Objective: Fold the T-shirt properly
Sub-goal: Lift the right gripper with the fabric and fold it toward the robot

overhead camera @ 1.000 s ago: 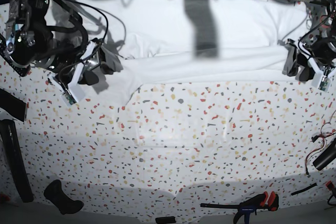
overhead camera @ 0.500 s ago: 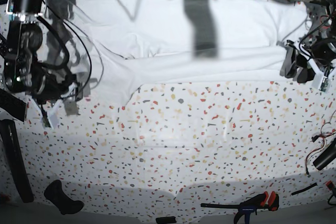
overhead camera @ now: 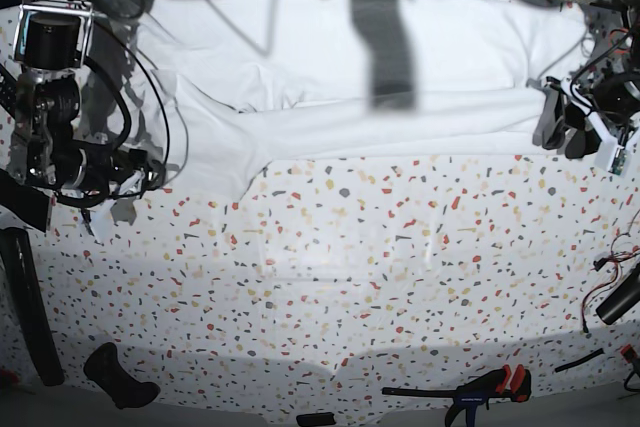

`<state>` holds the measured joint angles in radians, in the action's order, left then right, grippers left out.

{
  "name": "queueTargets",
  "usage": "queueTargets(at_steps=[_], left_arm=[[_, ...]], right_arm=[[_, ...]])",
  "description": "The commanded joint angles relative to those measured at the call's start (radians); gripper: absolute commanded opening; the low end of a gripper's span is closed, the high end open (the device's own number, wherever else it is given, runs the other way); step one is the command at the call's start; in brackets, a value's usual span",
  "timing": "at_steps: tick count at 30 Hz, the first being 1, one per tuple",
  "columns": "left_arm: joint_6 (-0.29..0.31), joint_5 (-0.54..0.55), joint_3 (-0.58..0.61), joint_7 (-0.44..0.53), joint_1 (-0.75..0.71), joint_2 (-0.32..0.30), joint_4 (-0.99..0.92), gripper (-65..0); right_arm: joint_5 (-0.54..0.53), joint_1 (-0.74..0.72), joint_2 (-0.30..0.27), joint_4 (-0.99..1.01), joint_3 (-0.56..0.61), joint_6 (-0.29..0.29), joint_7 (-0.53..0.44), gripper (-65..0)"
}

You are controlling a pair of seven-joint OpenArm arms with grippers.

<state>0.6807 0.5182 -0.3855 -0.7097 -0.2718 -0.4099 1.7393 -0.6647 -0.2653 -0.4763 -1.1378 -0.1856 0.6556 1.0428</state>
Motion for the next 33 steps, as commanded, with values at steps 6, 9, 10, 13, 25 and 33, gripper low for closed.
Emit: queueTargets(at_steps=[6, 9, 10, 13, 25, 33], left_arm=[[-0.003, 0.018, -0.006, 0.022, 0.006, -0.017, 0.016, -40.2], [-0.003, 0.018, -0.006, 0.022, 0.006, -0.017, 0.016, -40.2], [-0.003, 0.018, -0.006, 0.022, 0.006, -0.017, 0.016, -40.2], [-0.003, 0.018, -0.006, 0.023, 0.006, -0.017, 0.016, -40.2], [-0.003, 0.018, -0.006, 0.022, 0.006, -0.017, 0.016, -40.2], [-0.003, 0.018, -0.006, 0.022, 0.005, -0.017, 0.016, -40.2]], right_arm=[[-0.057, -0.022, -0.017, -0.018, -0.005, 0.035, 0.017, -65.0], [-0.05, -0.019, -0.017, -0.067, -0.005, 0.043, 0.02, -65.0], [-0.05, -0.016, -0.017, -0.092, -0.005, 0.043, 0.02, -65.0], [-0.054, -0.01, -0.017, -0.194, -0.005, 0.043, 0.021, -65.0], [-0.129, 0.313, -0.017, -0.819, -0.005, 0.043, 0.077, -65.0], [-0.128, 0.7, -0.027, -1.151, -0.005, 0.043, 0.129, -65.0]])
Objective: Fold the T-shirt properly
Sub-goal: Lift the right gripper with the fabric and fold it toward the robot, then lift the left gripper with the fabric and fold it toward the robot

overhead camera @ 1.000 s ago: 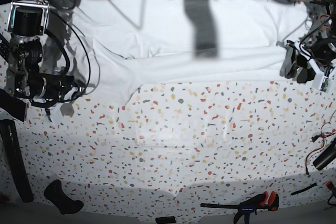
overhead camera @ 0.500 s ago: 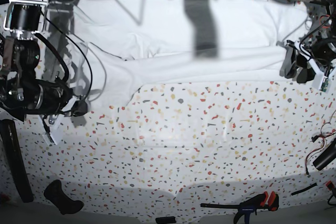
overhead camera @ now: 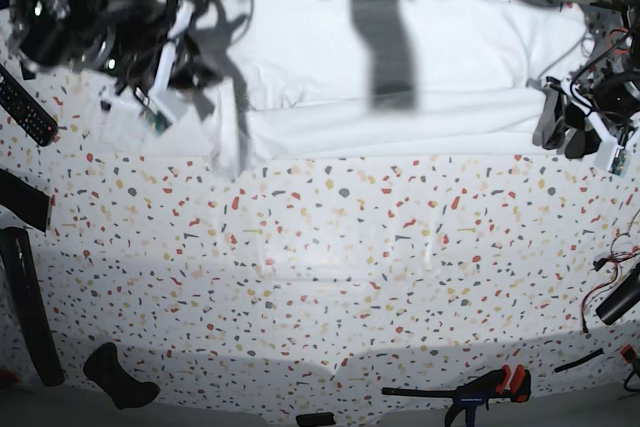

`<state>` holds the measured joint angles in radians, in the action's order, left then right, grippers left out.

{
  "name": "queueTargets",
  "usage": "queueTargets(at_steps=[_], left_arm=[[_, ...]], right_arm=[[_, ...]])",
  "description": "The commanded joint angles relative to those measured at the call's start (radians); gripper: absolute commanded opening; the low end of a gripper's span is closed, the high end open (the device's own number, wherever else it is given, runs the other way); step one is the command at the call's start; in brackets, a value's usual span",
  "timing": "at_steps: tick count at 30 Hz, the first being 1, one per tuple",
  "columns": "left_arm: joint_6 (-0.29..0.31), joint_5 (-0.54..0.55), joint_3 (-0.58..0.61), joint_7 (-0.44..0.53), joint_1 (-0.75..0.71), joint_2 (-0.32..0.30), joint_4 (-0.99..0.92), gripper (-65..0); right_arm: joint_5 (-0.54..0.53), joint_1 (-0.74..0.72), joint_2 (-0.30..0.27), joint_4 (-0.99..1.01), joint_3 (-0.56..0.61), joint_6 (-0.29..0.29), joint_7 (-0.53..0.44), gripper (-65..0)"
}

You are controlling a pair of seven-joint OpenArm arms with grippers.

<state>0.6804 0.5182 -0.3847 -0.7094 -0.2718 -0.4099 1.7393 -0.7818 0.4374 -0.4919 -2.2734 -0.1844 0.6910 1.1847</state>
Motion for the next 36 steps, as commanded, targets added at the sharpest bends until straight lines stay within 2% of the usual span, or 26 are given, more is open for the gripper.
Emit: queueTargets(at_steps=[1, 5, 9, 12, 17, 22, 27, 31, 36], left_arm=[[-0.003, 0.018, -0.007, 0.022, 0.005, -0.017, 0.016, -40.2], [-0.003, 0.018, -0.007, 0.022, 0.006, -0.017, 0.016, -40.2], [-0.003, 0.018, -0.007, 0.022, 0.006, -0.017, 0.016, -40.2], [-0.003, 0.018, -0.007, 0.022, 0.006, -0.017, 0.016, -40.2], [-0.003, 0.018, -0.007, 0.022, 0.006, -0.017, 0.016, -40.2], [-0.003, 0.017, -0.007, -0.011, 0.005, -0.017, 0.016, -40.2], [-0.003, 0.007, -0.007, -0.019, 0.005, -0.017, 0.016, -40.2], [-0.003, 0.006, -0.007, 0.031, 0.009, -0.017, -0.024, -40.2], [-0.002, 0.087, 0.021, -0.036, 0.011, -0.017, -0.043, -40.2]], right_arm=[[-0.01, 0.04, -0.026, -0.038, -0.006, 0.007, -0.003, -65.0], [0.035, 0.198, -0.121, -0.068, -0.006, 0.007, 0.007, -65.0], [0.157, 0.312, -0.214, -0.068, -0.006, 0.007, 0.005, -65.0], [0.238, 0.355, -0.256, -0.068, -0.006, 0.007, 0.005, -65.0], [0.339, 0.358, -0.261, -0.055, -0.006, 0.007, -0.04, -65.0], [0.327, 0.358, -0.261, -0.013, -0.006, 0.007, -0.134, -65.0], [0.505, 0.358, -0.262, 0.064, -0.006, 0.007, -0.127, -65.0], [0.51, 0.358, -0.261, 0.129, -0.006, 0.007, -0.153, -65.0], [0.51, 0.358, -0.262, 0.137, -0.006, 0.007, -0.153, -65.0]])
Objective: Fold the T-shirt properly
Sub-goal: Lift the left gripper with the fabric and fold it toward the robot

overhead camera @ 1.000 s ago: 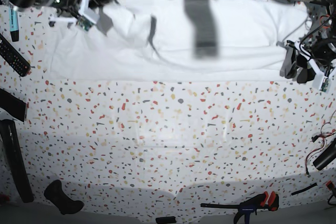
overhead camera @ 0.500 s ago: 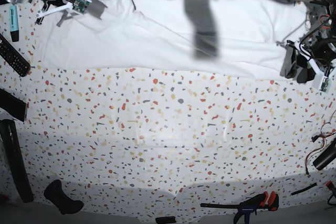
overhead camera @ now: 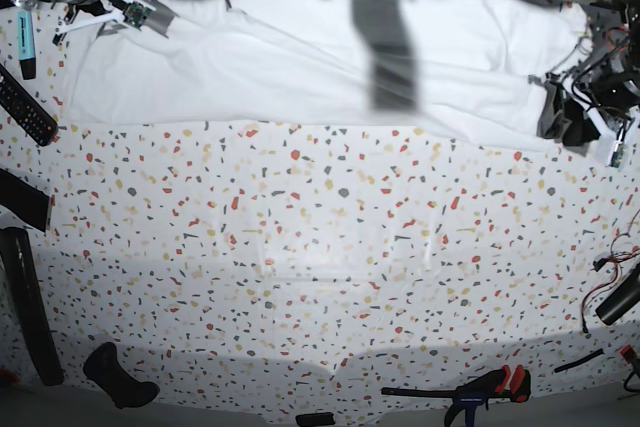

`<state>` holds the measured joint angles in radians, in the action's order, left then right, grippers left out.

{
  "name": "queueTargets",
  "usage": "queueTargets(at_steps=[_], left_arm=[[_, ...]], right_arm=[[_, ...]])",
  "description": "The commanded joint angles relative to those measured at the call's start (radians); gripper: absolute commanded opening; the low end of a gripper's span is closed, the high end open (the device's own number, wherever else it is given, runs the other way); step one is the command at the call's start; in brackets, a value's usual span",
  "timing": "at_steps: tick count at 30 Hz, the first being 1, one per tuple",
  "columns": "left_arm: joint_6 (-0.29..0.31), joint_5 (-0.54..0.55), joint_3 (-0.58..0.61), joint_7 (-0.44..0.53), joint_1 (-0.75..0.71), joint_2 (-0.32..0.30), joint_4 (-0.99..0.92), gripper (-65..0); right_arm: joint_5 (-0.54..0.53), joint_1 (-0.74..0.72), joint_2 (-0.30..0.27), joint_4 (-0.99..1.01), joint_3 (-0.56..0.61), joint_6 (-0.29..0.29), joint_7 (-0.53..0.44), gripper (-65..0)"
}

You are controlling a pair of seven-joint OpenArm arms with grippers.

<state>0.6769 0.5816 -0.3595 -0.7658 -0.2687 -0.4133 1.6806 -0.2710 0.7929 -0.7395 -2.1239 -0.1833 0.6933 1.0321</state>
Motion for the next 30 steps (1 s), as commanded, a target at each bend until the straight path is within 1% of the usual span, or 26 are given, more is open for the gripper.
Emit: queueTargets(at_steps=[1, 5, 7, 10, 11, 13, 15, 18, 22, 26, 30], left_arm=[[0.002, 0.021, 0.01, 0.022, 0.008, -0.014, 0.016, -40.2], [0.001, 0.021, 0.081, 0.026, 0.011, -0.014, 0.016, -40.2], [0.0, -0.01, 0.113, 0.037, 0.019, -0.014, 0.015, -40.2], [-0.063, -0.117, 0.144, 0.043, 0.048, -0.014, 0.014, -40.2], [-0.076, -0.139, 0.146, 0.043, 0.06, -0.014, 0.014, -40.2], [-0.087, -0.147, 0.145, 0.036, 0.082, -0.015, 0.014, -40.2], [-0.087, -0.145, 0.145, 0.033, 0.101, -0.016, 0.014, -40.2], [-0.087, -0.18, 0.145, 0.022, 0.117, -0.016, 0.014, -40.2], [-0.086, -0.189, 0.145, -0.074, 0.121, -0.016, 0.014, -40.2], [-0.086, -0.188, 0.145, -0.079, 0.122, -0.016, -0.01, -40.2], [-0.086, -0.188, 0.145, -0.074, 0.122, -0.016, -0.109, -40.2]], right_arm=[[-0.001, 0.002, -0.014, -0.012, -0.007, 0.005, 0.0, -65.0], [-0.001, 0.002, -0.014, -0.012, -0.007, 0.005, 0.0, -65.0], [-0.001, 0.003, -0.014, -0.012, -0.007, 0.005, 0.001, -65.0], [-0.001, 0.003, -0.014, -0.012, -0.007, 0.005, 0.004, -65.0], [-0.001, 0.003, -0.014, -0.012, -0.007, 0.005, 0.004, -65.0], [-0.001, 0.003, -0.014, -0.012, -0.007, 0.005, 0.004, -65.0], [-0.001, 0.003, -0.014, -0.012, -0.007, 0.005, 0.004, -65.0], [-0.001, 0.003, -0.014, -0.012, -0.007, 0.005, 0.004, -65.0], [-0.001, 0.003, -0.014, -0.012, -0.007, 0.005, 0.004, -65.0], [-0.001, 0.002, -0.014, -0.012, -0.007, 0.005, 0.004, -65.0], [-0.001, 0.002, -0.014, -0.012, -0.007, 0.005, 0.004, -65.0]])
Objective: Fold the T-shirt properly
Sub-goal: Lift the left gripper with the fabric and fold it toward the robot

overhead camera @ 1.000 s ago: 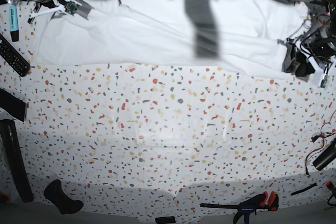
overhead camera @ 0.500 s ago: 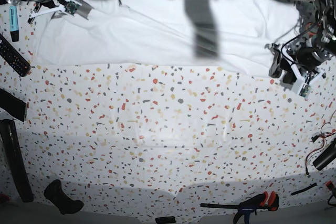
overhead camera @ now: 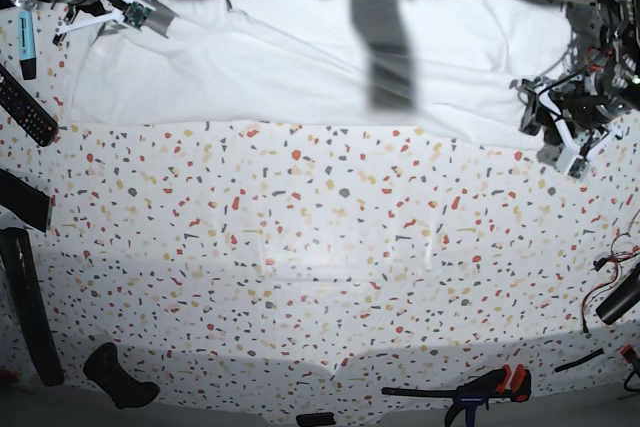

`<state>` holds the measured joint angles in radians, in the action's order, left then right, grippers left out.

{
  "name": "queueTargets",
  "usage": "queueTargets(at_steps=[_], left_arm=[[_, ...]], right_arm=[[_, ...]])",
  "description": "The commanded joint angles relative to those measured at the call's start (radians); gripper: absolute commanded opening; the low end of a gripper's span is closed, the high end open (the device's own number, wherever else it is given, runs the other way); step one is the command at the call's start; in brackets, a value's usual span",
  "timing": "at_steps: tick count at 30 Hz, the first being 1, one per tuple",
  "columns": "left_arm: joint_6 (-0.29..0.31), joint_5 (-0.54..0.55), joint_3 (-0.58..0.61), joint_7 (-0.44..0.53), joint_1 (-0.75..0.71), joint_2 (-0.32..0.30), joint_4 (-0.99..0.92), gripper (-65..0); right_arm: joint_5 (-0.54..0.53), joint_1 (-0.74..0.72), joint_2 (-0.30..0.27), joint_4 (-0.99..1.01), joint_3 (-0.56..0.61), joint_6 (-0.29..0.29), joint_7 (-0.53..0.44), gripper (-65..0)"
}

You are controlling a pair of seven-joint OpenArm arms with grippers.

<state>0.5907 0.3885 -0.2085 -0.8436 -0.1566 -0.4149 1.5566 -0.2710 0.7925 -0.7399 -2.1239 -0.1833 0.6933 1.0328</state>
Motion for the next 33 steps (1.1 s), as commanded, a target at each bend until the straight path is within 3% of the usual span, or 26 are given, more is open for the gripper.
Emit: queueTargets(at_steps=[1, 9, 11, 15, 16, 25, 32, 33], left_arm=[[0.001, 0.005, -0.006, 0.013, 0.01, -0.015, -0.013, -40.2], [0.028, 0.063, -0.006, 0.029, 0.013, -0.015, -0.044, -40.7], [0.052, 0.067, -0.006, 0.029, 0.013, -0.015, -0.043, -45.7], [0.054, 0.066, -0.006, 0.028, 0.013, -0.018, -0.035, -63.1], [0.053, 0.066, -0.006, 0.028, 0.013, -0.018, -0.026, -65.0], [0.053, 0.114, -0.006, -0.084, 0.006, -0.018, 0.145, -65.0], [0.053, 0.109, -0.006, -0.137, 0.001, -0.018, 0.15, -65.0], [0.053, 0.11, -0.006, -0.136, -0.001, -0.018, 0.15, -61.3]], right_arm=[[-0.001, 0.003, -0.013, -0.012, -0.007, 0.005, 0.003, -65.0], [-0.001, 0.003, -0.013, -0.012, -0.007, 0.005, 0.003, -65.0], [-0.001, 0.003, -0.013, -0.012, -0.007, 0.005, 0.003, -65.0], [-0.001, 0.003, -0.013, -0.012, -0.007, 0.005, 0.003, -65.0], [0.0, 0.003, -0.013, -0.012, -0.007, 0.005, 0.003, -65.0], [-0.001, 0.003, -0.013, -0.012, -0.007, 0.005, 0.003, -65.0], [-0.001, 0.003, -0.013, -0.012, -0.007, 0.005, 0.003, -65.0], [0.0, 0.003, -0.013, -0.012, -0.007, 0.005, 0.003, -65.0]])
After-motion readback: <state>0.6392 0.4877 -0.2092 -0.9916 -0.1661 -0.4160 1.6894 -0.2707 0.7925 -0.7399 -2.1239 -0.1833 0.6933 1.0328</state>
